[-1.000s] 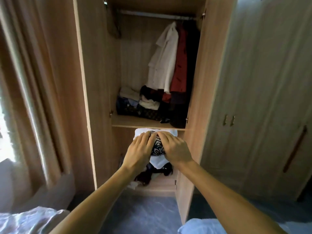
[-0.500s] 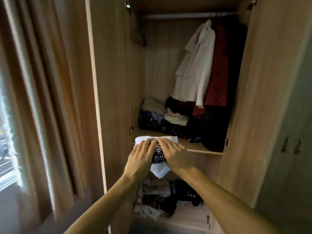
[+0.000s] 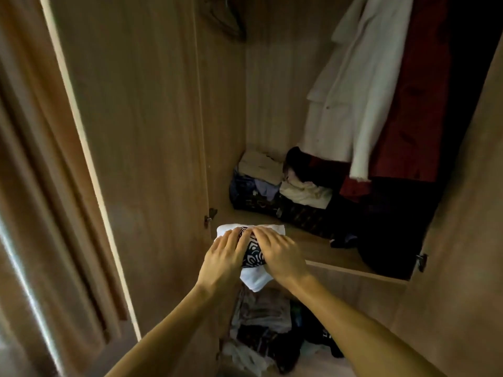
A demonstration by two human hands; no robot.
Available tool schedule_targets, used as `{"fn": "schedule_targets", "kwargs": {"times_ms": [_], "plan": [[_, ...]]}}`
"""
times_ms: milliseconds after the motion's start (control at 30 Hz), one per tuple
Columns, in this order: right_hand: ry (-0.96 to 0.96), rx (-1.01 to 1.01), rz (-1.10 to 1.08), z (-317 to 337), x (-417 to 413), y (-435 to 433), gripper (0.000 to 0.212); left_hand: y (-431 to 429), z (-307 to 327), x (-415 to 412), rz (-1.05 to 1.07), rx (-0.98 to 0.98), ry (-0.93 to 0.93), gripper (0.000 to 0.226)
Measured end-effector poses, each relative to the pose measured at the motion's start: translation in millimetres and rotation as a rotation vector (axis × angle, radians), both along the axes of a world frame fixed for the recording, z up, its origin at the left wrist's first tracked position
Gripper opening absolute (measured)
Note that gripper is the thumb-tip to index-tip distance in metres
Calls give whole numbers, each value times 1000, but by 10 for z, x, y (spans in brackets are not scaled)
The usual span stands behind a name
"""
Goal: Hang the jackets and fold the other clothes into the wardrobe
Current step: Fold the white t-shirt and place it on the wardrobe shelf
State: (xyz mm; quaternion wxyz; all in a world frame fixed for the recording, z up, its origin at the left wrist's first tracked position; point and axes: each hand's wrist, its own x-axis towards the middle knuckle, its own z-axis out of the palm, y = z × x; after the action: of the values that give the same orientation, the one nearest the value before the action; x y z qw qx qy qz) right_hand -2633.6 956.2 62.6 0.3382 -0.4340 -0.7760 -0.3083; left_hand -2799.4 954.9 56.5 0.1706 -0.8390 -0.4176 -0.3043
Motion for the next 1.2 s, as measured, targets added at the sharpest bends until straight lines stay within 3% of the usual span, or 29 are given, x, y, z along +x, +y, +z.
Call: {"fn": "schedule_targets", "kwargs": {"times_ms": [167,467,733,833,900,1067,1133,1200], "plan": [[5,-51,-19,-136,30,725,28,698,-155,39,28,-25,-9,57],[9,-254,-36,-366,18,1765,38,1893,-532,56,-37,-62,-48,49],[71,-304,-83,-836,132,2722,36,2908,-853,217,-26,-31,34,43],[35,-399,-168,-1047,182,3098,33,3289,-1121,330,56,-122,101,46],[23,-543,-225,-1323,221,3289,39,3477,-1395,430,137,-246,151,56],[111,-884,-242,-1910,357,3419,112,3593,-2066,580,197,-574,193,114],[90,-933,-199,-1903,422,3502,115,3741,-2055,587,222,-599,211,136],[101,-923,-195,-1839,393,3598,107,3928,-2012,603,303,-629,211,143]]}}
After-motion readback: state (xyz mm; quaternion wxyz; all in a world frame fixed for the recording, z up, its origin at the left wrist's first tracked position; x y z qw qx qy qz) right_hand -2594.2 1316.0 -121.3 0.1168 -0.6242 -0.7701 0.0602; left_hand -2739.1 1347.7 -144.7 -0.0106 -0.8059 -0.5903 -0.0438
